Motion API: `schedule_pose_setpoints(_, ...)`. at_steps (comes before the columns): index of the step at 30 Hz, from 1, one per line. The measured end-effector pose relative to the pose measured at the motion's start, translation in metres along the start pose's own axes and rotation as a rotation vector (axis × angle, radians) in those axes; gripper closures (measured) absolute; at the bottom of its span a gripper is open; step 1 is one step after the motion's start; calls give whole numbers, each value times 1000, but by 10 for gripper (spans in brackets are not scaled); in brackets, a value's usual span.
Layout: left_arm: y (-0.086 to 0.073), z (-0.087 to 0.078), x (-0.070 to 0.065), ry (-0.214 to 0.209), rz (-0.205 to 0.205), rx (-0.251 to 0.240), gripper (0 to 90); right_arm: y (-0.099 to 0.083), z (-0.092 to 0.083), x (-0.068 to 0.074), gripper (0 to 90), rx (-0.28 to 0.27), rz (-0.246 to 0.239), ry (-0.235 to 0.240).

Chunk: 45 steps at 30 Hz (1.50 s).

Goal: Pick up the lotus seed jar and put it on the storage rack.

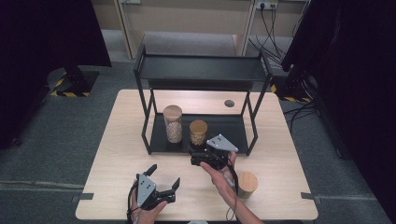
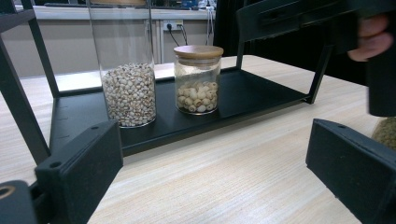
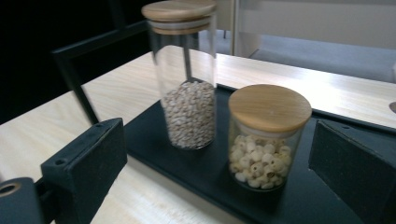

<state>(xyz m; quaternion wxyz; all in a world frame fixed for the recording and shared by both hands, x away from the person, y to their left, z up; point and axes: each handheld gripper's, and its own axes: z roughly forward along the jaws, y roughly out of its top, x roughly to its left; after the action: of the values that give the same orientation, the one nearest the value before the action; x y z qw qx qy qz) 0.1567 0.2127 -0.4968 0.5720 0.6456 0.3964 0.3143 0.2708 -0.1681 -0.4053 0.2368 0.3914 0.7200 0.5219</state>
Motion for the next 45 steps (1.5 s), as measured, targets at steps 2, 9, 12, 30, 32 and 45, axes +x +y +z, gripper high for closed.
schedule_pose_setpoints(2,0,0,0,0,0,0,33,-1,-5,0,46,-8,-7,15)
schedule_pose_setpoints(9,0,0,0,3,-1,-1,33,-6,-27,-3,46,-46,-27,54)
schedule_pose_setpoints(12,0,0,0,3,-2,0,33,-8,-35,-4,46,-57,-30,55)
schedule_pose_setpoints(30,-1,1,0,3,-5,4,33,-24,-75,-22,46,-95,-21,61)
schedule_pose_setpoints(32,-1,1,0,4,-4,4,33,-26,-78,-24,46,-96,-16,61)
schedule_pose_setpoints(45,0,0,0,4,-2,-1,33,-41,-99,-35,46,-103,-5,56)
